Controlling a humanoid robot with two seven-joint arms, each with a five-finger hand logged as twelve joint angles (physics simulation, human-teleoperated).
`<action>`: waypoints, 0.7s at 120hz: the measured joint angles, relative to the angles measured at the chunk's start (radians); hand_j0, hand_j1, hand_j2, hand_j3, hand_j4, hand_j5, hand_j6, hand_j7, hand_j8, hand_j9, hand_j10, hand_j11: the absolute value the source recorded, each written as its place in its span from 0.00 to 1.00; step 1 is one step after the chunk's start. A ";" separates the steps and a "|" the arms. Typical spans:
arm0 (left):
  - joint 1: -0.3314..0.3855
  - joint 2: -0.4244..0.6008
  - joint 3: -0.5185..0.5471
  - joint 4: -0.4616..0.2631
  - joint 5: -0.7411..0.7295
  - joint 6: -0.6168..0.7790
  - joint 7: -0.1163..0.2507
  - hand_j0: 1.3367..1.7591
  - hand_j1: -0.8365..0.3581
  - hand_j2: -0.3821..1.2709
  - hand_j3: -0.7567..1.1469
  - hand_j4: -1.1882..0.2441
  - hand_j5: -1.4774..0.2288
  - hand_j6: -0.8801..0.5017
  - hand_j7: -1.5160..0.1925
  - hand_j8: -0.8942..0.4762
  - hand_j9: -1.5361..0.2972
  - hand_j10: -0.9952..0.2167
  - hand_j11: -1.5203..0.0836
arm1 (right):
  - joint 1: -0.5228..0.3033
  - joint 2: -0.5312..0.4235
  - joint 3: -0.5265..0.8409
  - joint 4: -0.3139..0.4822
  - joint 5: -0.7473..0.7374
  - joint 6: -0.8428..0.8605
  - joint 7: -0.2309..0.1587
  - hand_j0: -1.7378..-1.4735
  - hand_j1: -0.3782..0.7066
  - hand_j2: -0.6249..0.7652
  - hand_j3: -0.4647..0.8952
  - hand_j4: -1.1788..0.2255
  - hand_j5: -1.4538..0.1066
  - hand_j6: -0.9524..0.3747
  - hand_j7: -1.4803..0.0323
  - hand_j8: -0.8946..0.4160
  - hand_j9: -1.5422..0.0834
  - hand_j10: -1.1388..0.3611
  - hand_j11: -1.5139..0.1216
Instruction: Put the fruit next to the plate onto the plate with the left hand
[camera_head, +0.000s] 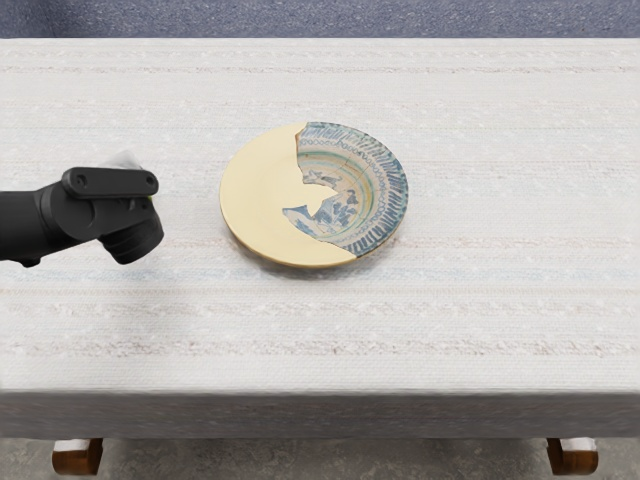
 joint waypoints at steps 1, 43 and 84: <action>0.000 0.000 0.000 0.001 0.000 0.000 0.000 0.76 0.53 0.29 0.40 0.49 0.52 0.30 0.54 0.34 0.51 0.43 0.57 | 0.000 0.000 0.000 0.000 0.000 0.000 0.000 0.30 0.07 0.44 0.34 0.81 0.90 0.69 0.95 0.66 0.92 0.74 0.90; 0.019 -0.001 0.001 0.014 0.003 0.000 0.000 0.75 0.51 0.33 0.40 0.44 0.47 0.31 0.48 0.34 0.45 0.39 0.50 | 0.003 0.000 0.000 0.000 0.000 0.000 0.000 0.30 0.07 0.44 0.34 0.81 0.90 0.69 0.95 0.66 0.92 0.74 0.90; -0.005 -0.009 0.001 0.007 0.002 -0.031 0.002 0.74 0.44 0.45 0.36 0.29 0.29 0.38 0.31 0.44 0.29 0.47 0.31 | 0.005 0.000 0.000 0.000 0.000 0.000 0.000 0.30 0.07 0.44 0.34 0.81 0.90 0.69 0.95 0.66 0.92 0.74 0.90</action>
